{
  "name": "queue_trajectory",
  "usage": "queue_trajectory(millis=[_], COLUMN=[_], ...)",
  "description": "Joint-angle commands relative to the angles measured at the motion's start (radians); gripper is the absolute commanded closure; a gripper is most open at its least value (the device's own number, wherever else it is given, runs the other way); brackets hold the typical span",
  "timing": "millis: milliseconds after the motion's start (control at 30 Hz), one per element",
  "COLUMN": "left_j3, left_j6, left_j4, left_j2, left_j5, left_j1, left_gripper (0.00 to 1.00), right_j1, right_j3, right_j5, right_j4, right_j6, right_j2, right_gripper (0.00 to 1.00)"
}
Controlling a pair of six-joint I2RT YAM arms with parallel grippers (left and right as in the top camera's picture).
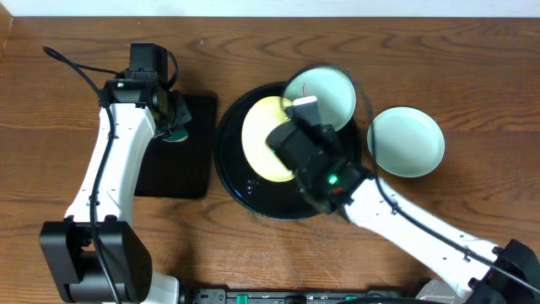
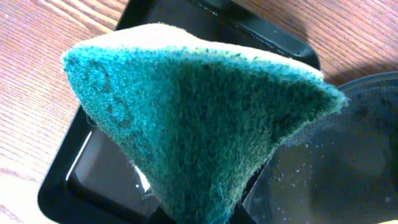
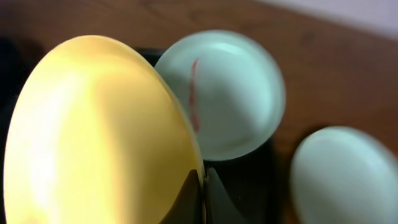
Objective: Clean dirty plates on tray and stack at the side
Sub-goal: 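Carry the yellow plate right and set it on the table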
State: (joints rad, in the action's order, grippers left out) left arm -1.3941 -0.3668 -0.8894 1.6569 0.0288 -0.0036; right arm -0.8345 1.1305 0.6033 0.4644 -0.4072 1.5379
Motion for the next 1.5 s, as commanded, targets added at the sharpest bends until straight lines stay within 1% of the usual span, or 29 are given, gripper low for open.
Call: queue_trajectory(millis=[0,100,200,300,333,367,500,600,700,733,867,1000,1300,1333,1400,1433,1467], left_j3=[-0.014,-0.014,-0.014,-0.014,-0.014,-0.014,-0.014,-0.014,-0.014,-0.014,-0.014,-0.014,-0.014,-0.014,-0.014,-0.014,-0.014], left_j6=[-0.002,-0.002,-0.002,-0.002,-0.002,-0.002,-0.002,-0.002,-0.002,-0.002,-0.002,-0.002,-0.002,-0.002,-0.002,-0.002,-0.003], left_j4=[-0.002,-0.006,-0.009,-0.011,-0.011,-0.011,-0.011,-0.011,-0.011,-0.011,-0.010,-0.010,-0.011,-0.011,-0.011,-0.011,-0.011], left_j2=[0.004,0.004,0.004,0.004,0.004,0.004,0.004,0.004,0.004,0.004,0.004,0.004,0.004,0.004,0.004,0.004,0.004], left_j5=[0.005,0.005,0.005,0.005,0.005,0.005,0.005,0.005,0.005,0.005,0.005,0.005,0.004,0.004,0.004,0.004,0.004], left_j1=[0.003,0.003,0.003,0.003,0.003,0.003,0.003,0.003,0.003,0.003,0.003,0.003,0.002,0.002,0.002,0.002,0.002], left_gripper=[0.93,0.93,0.92,0.93,0.93,0.93,0.93,0.92,0.92,0.93,0.92,0.93,0.93,0.93,0.92,0.93,0.93], right_j1=[0.119,0.239,0.358,0.478,0.507,0.578,0.708,0.808,0.903,0.958,1.073,1.115,1.114,1.114,1.114,1.114,1.112], right_j3=[0.011,0.011,0.011,0.011,0.011,0.011,0.011,0.011,0.011,0.011,-0.003,-0.026,-0.108,-0.114,-0.117,-0.117,-0.117], right_j5=[-0.354,-0.581,-0.750,-0.833,-0.837,-0.837,-0.816,-0.750,-0.659,-0.633,-0.611,-0.607,-0.608,-0.608,-0.612,-0.654,-0.711], right_j4=[0.001,0.005,0.015,0.041,0.054,0.092,0.170,0.236,0.305,0.330,0.336,0.320,0.249,0.244,0.240,0.223,0.203], right_j6=[-0.120,-0.119,-0.119,-0.115,-0.114,-0.099,-0.082,-0.082,-0.117,-0.123,-0.123,-0.123,-0.123,-0.123,-0.122,-0.084,-0.035], right_j2=[-0.008,-0.008,-0.008,-0.008,-0.008,-0.008,-0.008,-0.008,-0.008,-0.008,-0.008,-0.004,0.030,0.036,0.050,0.058,0.060], right_gripper=[0.99,0.99,0.99,0.99,0.99,0.99,0.99,0.99,0.99,0.99,0.99,0.99,0.98,0.95,0.74,0.65,0.60])
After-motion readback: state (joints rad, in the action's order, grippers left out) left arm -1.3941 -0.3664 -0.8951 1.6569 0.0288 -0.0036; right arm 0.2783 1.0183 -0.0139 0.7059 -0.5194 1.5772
